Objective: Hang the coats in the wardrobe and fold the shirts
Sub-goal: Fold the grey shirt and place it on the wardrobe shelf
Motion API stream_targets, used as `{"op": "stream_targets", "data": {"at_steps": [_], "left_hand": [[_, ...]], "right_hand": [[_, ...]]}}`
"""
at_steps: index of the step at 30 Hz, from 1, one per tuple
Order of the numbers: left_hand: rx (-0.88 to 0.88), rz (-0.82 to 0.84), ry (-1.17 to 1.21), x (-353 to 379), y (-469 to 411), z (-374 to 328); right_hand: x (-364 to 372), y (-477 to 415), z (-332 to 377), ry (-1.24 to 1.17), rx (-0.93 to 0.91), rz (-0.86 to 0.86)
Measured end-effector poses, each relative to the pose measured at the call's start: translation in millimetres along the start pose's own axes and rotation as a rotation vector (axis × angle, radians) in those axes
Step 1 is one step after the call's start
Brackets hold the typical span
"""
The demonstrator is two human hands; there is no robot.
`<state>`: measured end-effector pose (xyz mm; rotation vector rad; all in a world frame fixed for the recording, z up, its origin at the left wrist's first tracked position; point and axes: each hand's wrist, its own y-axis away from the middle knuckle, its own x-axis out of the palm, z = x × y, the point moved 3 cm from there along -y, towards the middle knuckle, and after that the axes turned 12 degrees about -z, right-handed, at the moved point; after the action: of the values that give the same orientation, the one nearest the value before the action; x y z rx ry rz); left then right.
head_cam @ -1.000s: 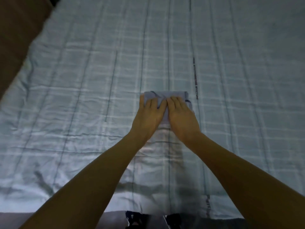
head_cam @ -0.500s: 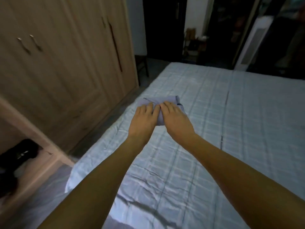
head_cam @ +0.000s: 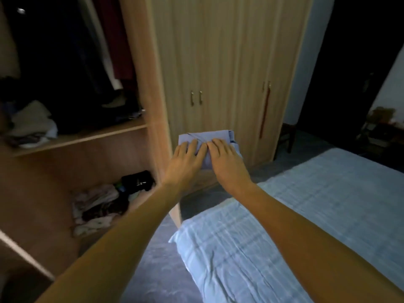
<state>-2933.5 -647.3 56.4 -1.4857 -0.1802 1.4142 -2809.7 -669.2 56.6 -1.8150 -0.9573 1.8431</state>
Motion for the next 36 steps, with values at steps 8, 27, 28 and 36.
{"op": "stream_targets", "data": {"at_steps": [8,27,28,36], "left_hand": [[-0.199,-0.057,-0.16,-15,53,189],[-0.35,-0.054,-0.305,80,94,526],[-0.36,-0.043,-0.321,88,94,538],[-0.444,0.024,-0.486,120,63,631]], "right_hand": [[85,-122,157,-0.18,-0.225,-0.067],[304,-351,366,-0.389,-0.46,-0.189],[316,-362,371,-0.404,-0.467,-0.198],[384,-457,407,-0.557,-0.559,-0.264]]}}
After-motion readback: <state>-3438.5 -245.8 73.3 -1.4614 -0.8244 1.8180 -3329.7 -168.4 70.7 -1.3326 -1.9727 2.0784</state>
